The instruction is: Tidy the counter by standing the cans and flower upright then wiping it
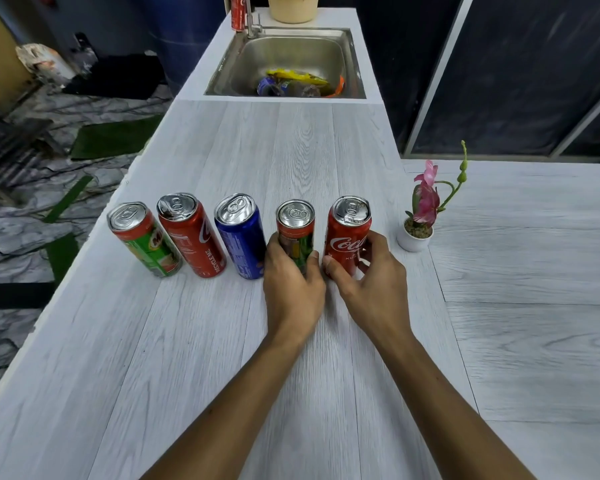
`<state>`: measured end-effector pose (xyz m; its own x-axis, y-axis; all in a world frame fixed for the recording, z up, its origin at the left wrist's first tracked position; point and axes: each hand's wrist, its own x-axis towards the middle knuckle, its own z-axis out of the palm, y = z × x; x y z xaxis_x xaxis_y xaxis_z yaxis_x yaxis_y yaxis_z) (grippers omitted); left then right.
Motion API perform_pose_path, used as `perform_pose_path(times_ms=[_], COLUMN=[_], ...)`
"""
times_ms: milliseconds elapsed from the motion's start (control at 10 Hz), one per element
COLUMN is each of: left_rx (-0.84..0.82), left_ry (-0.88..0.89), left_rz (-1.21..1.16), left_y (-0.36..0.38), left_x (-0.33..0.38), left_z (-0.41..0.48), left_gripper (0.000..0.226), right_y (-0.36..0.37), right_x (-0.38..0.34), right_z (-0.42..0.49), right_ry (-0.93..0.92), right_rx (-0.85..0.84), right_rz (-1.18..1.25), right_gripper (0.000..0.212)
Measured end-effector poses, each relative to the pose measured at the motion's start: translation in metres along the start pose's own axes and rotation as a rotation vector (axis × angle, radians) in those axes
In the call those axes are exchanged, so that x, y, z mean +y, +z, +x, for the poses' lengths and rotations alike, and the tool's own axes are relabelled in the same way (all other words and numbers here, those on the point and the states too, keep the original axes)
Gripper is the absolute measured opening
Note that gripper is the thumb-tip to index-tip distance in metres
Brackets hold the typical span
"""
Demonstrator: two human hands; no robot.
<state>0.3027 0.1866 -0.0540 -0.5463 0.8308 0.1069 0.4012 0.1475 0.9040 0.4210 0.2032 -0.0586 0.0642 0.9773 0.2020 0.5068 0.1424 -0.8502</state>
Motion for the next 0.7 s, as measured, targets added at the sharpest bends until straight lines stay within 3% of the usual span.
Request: perform_pose_path(times_ms=[400,700], left_rx=[-0.002,0.008], left_ry=[-0.051,-0.135], left_rz=[-0.027,-0.045], left_y=[0.003,-0.003], left_x=[-0.003,-0.011], left_z=[-0.012,-0.054], left_gripper=[0.070,0.074], right_y=[-0.004,-0.020], right_x=[-0.004,0.006], right_z=[-0.001,-0.022], right_ry=[0.008,0.064], right_rx=[-0.039,-0.088], right_rz=[-0.033,-0.194], right_gripper=[0.067,0.084])
